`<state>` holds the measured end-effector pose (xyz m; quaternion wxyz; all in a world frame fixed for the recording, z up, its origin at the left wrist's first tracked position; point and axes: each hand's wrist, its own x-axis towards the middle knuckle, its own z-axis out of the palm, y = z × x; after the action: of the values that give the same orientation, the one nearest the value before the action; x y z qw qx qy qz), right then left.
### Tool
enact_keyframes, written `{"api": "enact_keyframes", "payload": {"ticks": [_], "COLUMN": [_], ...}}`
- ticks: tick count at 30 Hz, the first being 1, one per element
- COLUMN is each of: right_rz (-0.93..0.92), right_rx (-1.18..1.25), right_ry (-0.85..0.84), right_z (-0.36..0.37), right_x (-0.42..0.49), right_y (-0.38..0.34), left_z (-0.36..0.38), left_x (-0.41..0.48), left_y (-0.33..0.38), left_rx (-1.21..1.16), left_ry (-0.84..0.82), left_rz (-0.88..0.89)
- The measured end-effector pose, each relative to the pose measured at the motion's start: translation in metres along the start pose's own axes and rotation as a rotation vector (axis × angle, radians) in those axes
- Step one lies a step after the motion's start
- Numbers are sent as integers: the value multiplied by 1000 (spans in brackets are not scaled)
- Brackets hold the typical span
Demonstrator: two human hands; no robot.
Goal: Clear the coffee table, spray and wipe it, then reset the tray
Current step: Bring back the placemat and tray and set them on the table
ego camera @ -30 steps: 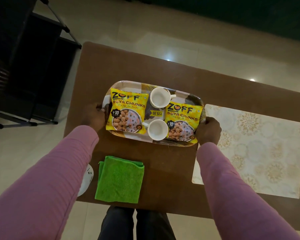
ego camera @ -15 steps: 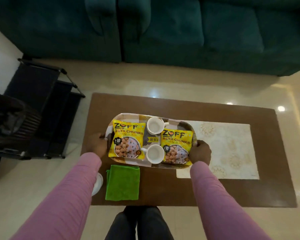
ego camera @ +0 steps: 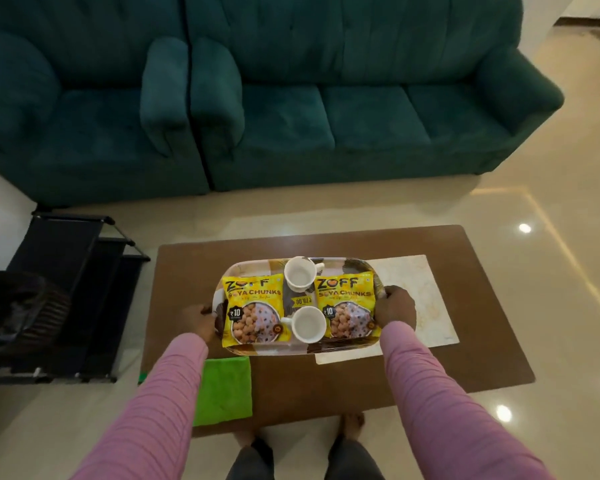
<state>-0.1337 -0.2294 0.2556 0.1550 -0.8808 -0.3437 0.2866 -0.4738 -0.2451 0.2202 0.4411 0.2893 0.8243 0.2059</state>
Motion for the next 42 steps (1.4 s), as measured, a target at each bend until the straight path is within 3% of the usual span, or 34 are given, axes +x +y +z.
{"api": "enact_keyframes", "payload": {"ticks": [8,14,20,29,42], "right_rz": [-77,-103,-49,1,-65], "right_rx": [-73,-137,-134,-197,-207], "right_ry": [-51,-91,-86,-82,-167], "right_z": [-69,-97,-101,-59,41], "right_x": [75,124,154,232,343], "right_y": [60,96,119,152,202], "left_z": [106,160,203,284,370], "left_x": [-35,-87,-75,-11,84], "left_y": [-3,16,28,17,-26], "left_rx": [-65,86,-36,-131,-68], "left_ry": [-9,-23,-72,-96,-47], "left_rz": [-86,-77,-142,-266,-274]}}
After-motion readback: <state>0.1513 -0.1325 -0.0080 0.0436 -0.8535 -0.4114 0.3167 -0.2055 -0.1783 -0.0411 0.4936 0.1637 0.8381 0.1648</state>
